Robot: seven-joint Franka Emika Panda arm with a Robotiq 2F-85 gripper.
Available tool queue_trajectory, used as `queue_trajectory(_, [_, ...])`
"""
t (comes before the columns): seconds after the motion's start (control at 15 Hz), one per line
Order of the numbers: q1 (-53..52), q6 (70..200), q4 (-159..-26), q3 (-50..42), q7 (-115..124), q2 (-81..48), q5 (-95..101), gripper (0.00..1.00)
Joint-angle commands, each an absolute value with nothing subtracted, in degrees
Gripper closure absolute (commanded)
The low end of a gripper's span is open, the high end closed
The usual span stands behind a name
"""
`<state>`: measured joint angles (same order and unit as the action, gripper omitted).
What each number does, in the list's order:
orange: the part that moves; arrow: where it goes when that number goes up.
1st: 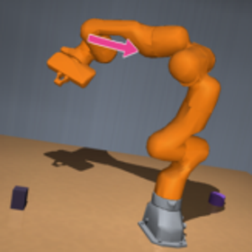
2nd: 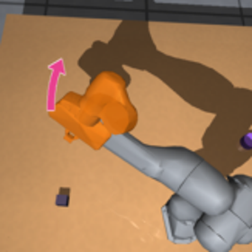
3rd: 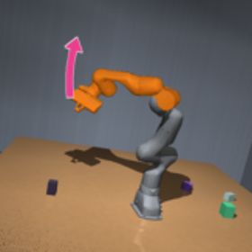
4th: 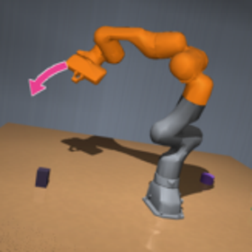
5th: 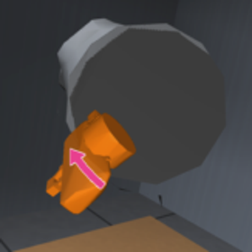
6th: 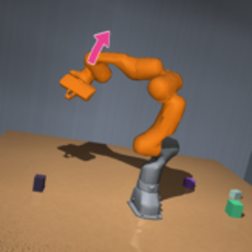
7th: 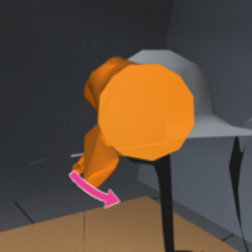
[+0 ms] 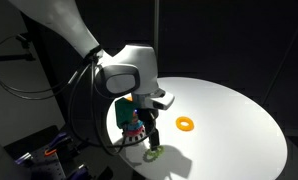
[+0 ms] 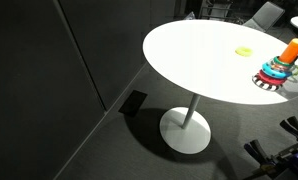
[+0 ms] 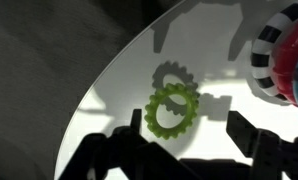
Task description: Pick up the green ring from the stack and put it on the table
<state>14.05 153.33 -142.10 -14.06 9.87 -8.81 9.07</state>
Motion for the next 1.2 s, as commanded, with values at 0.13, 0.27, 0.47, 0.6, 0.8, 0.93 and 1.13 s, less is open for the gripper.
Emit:
queue_trajectory(0.13, [12.68,150.87,-140.41,-15.29,10.24,-9.58,9.39,0.00])
queue_trajectory(0.27, [12.56,147.89,-140.13,-14.88,9.00,-9.05,8.68,0.00])
queue_trajectory(0.47, [11.96,141.54,-138.96,-14.67,8.09,-8.13,9.61,0.00])
queue_trajectory(0.6, [11.51,137.41,-137.85,-14.69,7.99,-7.57,10.72,0.00])
queue_trajectory(0.8, [11.09,131.13,-136.46,-14.43,7.16,-5.71,11.99,0.00])
queue_trajectory(0.93, [10.94,127.32,-135.70,-14.12,6.53,-4.34,13.00,0.00])
queue_trajectory(1.13, [10.71,120.85,-134.36,-13.43,5.57,-2.15,14.94,0.00])
